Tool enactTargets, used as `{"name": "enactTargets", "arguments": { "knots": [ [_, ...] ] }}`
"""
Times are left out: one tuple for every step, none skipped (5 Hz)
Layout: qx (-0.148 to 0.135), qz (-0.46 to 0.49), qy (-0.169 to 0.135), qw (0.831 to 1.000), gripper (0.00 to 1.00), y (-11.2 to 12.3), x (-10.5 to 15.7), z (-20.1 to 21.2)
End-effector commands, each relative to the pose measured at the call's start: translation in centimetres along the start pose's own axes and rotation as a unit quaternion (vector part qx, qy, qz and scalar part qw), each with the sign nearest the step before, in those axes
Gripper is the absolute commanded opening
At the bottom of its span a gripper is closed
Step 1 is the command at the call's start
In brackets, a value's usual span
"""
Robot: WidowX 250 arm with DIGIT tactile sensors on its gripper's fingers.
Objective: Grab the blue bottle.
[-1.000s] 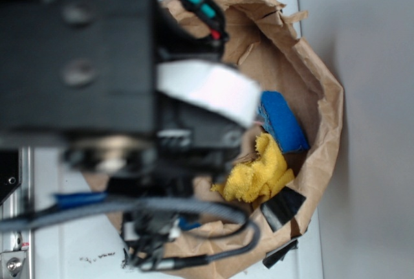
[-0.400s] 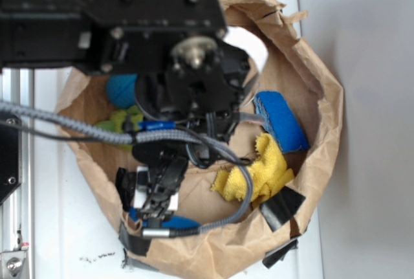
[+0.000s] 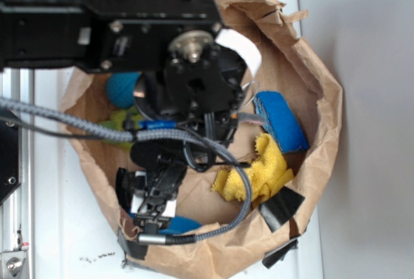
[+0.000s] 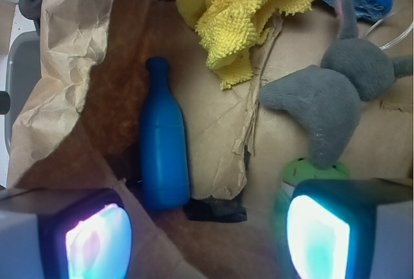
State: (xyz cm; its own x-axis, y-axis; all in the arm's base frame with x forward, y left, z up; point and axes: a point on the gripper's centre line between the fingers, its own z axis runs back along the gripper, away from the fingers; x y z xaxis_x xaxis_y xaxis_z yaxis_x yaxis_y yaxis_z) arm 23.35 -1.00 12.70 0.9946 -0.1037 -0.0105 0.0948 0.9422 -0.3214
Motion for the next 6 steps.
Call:
{"name": "enactTargets", "arguments": {
  "knots": [
    [0.003,0.003,-0.017,1.0,1.0,0.1,0.1,0.6],
    [0.005,-0.004,-0.045,0.999,1.0,0.9,1.9,0.8],
    [-0.001,0.016,-0.056,0.998,1.0,2.1,4.0,0.4],
    [0.021,0.01,-0.051,0.998,1.0,2.8,4.4,-1.2],
    [0.024,0.005,-0.047,0.999,1.0,3.4,3.7,-1.8],
    [0.034,-0.015,-0.036,0.999,1.0,3.2,2.8,-3.1]
  ]
}}
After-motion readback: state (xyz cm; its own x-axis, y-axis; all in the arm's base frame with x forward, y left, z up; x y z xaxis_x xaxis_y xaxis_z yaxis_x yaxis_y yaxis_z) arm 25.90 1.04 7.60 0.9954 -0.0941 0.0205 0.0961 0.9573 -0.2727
